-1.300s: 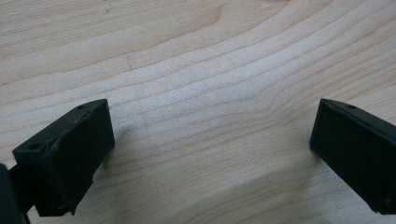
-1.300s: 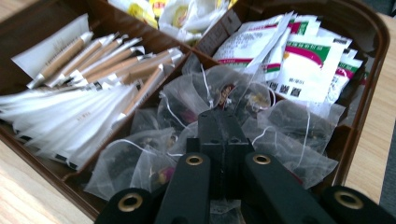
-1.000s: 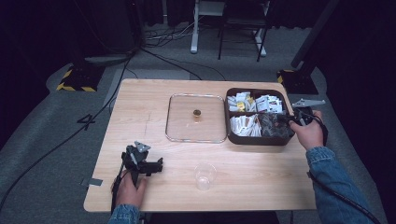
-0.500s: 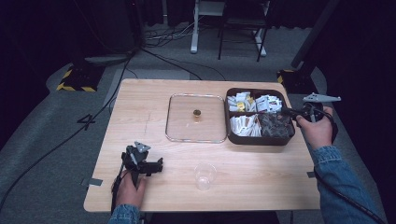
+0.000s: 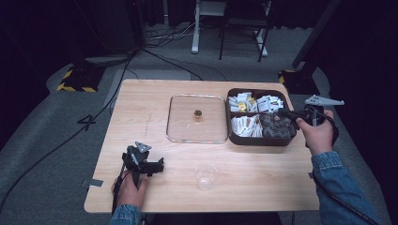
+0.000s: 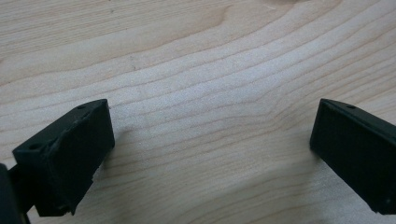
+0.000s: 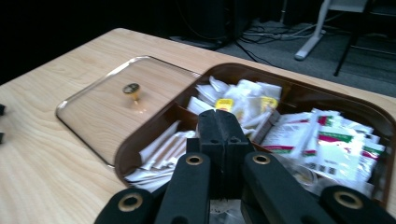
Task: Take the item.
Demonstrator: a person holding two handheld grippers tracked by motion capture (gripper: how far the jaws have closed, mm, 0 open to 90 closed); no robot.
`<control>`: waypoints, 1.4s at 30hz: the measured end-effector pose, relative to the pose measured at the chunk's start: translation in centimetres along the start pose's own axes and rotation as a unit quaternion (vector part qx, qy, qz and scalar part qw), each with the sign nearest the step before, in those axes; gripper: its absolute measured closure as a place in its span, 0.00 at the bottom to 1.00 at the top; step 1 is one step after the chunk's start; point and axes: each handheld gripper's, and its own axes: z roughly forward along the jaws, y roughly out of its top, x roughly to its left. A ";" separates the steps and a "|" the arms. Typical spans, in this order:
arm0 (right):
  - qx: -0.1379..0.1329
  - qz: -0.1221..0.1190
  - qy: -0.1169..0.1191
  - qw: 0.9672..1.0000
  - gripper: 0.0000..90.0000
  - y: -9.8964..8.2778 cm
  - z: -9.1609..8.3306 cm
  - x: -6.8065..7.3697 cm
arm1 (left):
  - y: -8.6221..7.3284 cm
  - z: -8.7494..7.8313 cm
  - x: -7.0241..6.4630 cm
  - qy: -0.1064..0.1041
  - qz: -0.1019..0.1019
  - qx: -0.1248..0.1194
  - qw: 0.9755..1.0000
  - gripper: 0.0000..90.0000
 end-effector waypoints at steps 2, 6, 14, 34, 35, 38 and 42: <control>-0.003 -0.004 0.008 1.000 1.00 0.2 0.0 0.7 | 0.0 0.0 0.0 0.000 0.000 0.000 1.000 0.00; -0.012 -0.012 0.026 1.000 1.00 0.6 -0.1 2.0 | 0.0 0.0 0.0 0.000 0.000 0.000 1.000 0.00; -0.025 -0.032 0.069 0.997 1.00 1.5 -0.1 5.1 | 0.0 0.0 0.0 -0.001 -0.002 0.001 1.000 0.00; -0.018 -0.063 0.186 0.980 1.00 2.6 1.7 12.8 | -0.2 -0.1 -0.1 -0.002 0.000 0.001 1.000 0.00; -0.018 -0.064 0.191 0.979 1.00 2.6 1.8 13.1 | -0.2 -0.1 -0.1 -0.002 0.000 0.001 1.000 0.00; -0.016 -0.069 0.207 0.976 1.00 2.6 2.1 14.3 | -0.2 -0.1 -0.1 -0.002 0.001 0.001 1.000 0.00; -0.011 -0.074 0.230 0.970 1.00 2.3 2.6 15.8 | -0.2 -0.1 -0.1 -0.002 0.001 0.001 1.000 0.00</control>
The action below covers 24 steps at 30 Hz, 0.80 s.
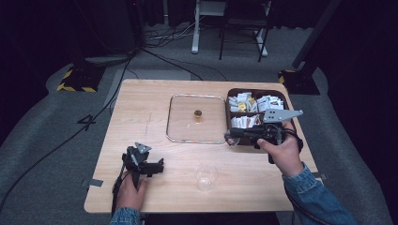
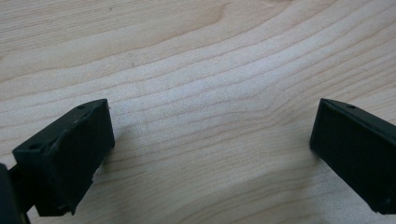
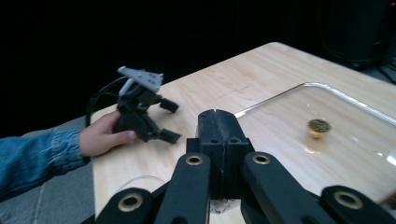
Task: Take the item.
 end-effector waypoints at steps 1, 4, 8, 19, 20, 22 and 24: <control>0.001 -0.001 0.004 1.000 1.00 -0.1 0.3 0.3 | 0.0 0.0 0.0 0.000 0.000 0.000 1.000 0.00; 0.005 -0.002 0.020 1.000 1.00 -0.3 1.1 1.1 | 0.0 0.0 0.0 0.000 0.000 0.000 1.000 0.00; 0.010 -0.001 0.033 0.999 1.00 -0.9 2.0 1.8 | 0.1 0.0 0.0 0.002 -0.002 0.001 1.000 0.00; 0.018 -0.017 0.055 0.998 1.00 -2.2 3.7 4.2 | 0.1 0.1 0.0 0.002 -0.003 0.000 1.000 0.00; 0.017 -0.017 0.055 0.998 1.00 -2.6 3.9 4.4 | 0.1 0.1 0.0 0.002 -0.003 0.000 1.000 0.00; 0.012 -0.014 0.059 0.998 1.00 -3.2 4.3 4.7 | 0.1 0.0 0.0 0.002 -0.002 0.001 1.000 0.00; 0.011 -0.012 0.060 0.998 1.00 -3.8 4.6 4.9 | 0.1 0.0 0.0 0.002 -0.002 0.001 1.000 0.00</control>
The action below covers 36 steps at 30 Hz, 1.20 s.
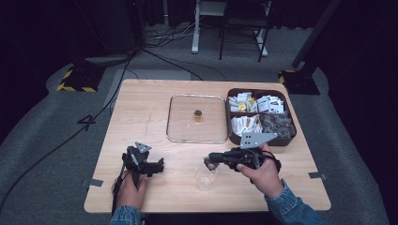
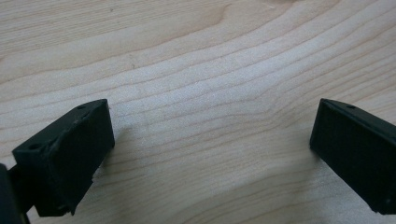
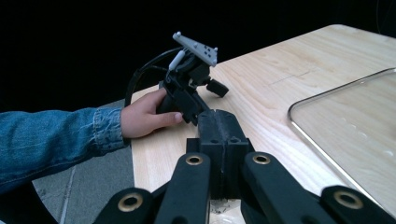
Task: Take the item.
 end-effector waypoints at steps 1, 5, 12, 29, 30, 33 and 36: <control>0.003 0.000 0.000 1.000 1.00 -0.2 0.2 0.1 | 0.0 0.0 0.0 0.000 0.000 0.000 1.000 0.00; 0.016 -0.004 0.001 1.000 1.00 -0.6 1.0 0.4 | 0.0 0.0 0.0 0.000 0.000 0.000 1.000 0.00; 0.033 -0.006 0.002 0.999 1.00 -1.3 1.8 0.5 | 0.0 0.0 0.0 0.000 -0.001 0.000 1.000 0.00; 0.078 -0.013 0.000 0.997 1.00 -2.7 3.1 0.5 | 0.0 0.0 0.0 0.000 0.000 0.000 1.000 0.00; 0.082 -0.015 -0.001 0.997 1.00 -2.8 3.1 0.5 | 0.0 0.0 0.0 0.000 0.000 0.000 1.000 0.00; 0.095 -0.015 0.004 0.995 0.98 -3.0 3.3 0.6 | 0.0 0.0 0.0 0.000 -0.001 0.000 1.000 0.00; 0.099 -0.009 0.006 0.995 0.87 -3.0 3.5 0.7 | 0.0 0.0 0.0 0.000 0.000 0.000 1.000 0.00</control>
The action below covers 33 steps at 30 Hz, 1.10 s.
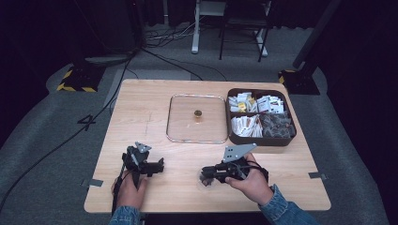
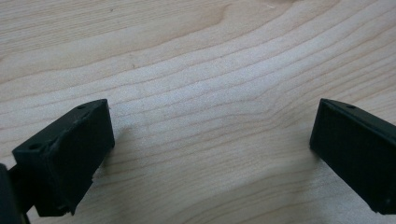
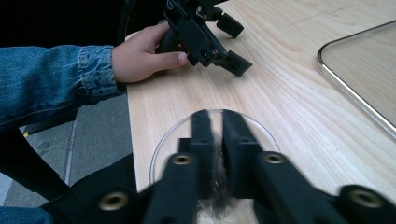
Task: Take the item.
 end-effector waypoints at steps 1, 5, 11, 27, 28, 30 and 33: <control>-0.003 0.001 -0.002 1.000 0.84 0.0 0.0 0.0 | 0.0 0.0 0.0 0.000 0.000 0.000 1.000 0.00; -0.011 -0.001 -0.009 1.000 0.73 0.2 -0.2 0.1 | 0.0 0.0 0.0 0.000 0.000 0.000 1.000 0.00; -0.016 -0.006 -0.013 1.000 0.68 0.4 -0.4 0.2 | 0.0 0.0 0.0 0.000 0.000 0.000 1.000 0.00; -0.043 0.000 -0.053 0.998 0.38 1.1 -4.5 -0.6 | -0.2 -0.1 0.0 -0.004 0.005 -0.002 1.000 0.00; -0.044 0.000 -0.054 0.998 0.38 1.1 -4.9 -0.7 | -0.2 -0.1 0.0 -0.006 0.004 0.000 1.000 0.00; -0.045 0.000 -0.062 0.997 0.37 1.1 -5.6 -1.1 | -0.3 -0.2 0.0 -0.005 0.006 -0.001 1.000 0.00; -0.045 -0.001 -0.074 0.996 0.37 1.2 -6.5 -1.5 | -0.3 -0.3 0.0 -0.005 0.007 -0.001 1.000 0.00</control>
